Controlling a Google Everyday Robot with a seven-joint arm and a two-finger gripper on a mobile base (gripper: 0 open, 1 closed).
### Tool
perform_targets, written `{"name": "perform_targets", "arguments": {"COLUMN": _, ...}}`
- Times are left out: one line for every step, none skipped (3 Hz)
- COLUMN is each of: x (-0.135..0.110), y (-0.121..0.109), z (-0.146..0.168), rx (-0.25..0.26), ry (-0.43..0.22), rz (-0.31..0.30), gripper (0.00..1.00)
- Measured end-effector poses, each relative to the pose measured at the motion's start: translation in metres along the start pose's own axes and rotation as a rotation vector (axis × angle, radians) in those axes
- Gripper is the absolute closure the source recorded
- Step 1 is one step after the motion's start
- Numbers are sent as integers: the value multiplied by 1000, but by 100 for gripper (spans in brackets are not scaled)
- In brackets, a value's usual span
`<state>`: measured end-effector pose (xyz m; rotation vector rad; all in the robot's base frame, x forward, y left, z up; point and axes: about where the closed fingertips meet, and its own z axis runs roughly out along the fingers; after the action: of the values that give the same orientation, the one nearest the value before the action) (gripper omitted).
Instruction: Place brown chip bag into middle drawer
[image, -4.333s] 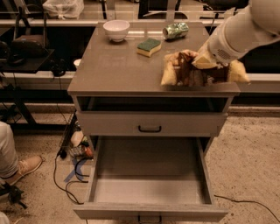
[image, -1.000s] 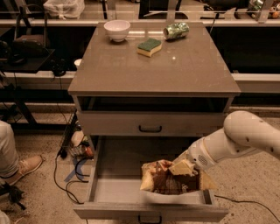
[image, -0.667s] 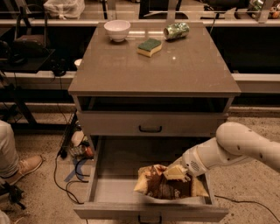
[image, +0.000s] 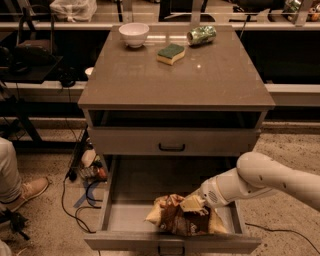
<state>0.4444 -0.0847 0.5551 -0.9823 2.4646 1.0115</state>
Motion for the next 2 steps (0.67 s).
{"name": "perform_targets", "arguments": {"x": 3, "y": -4, "z": 13, "rx": -15, "ry": -16, "rz": 27, "gripper": 38}}
{"name": "perform_targets", "arguments": {"x": 1, "y": -5, "z": 19, "rx": -24, "ry": -32, "rz": 37, "gripper": 15}}
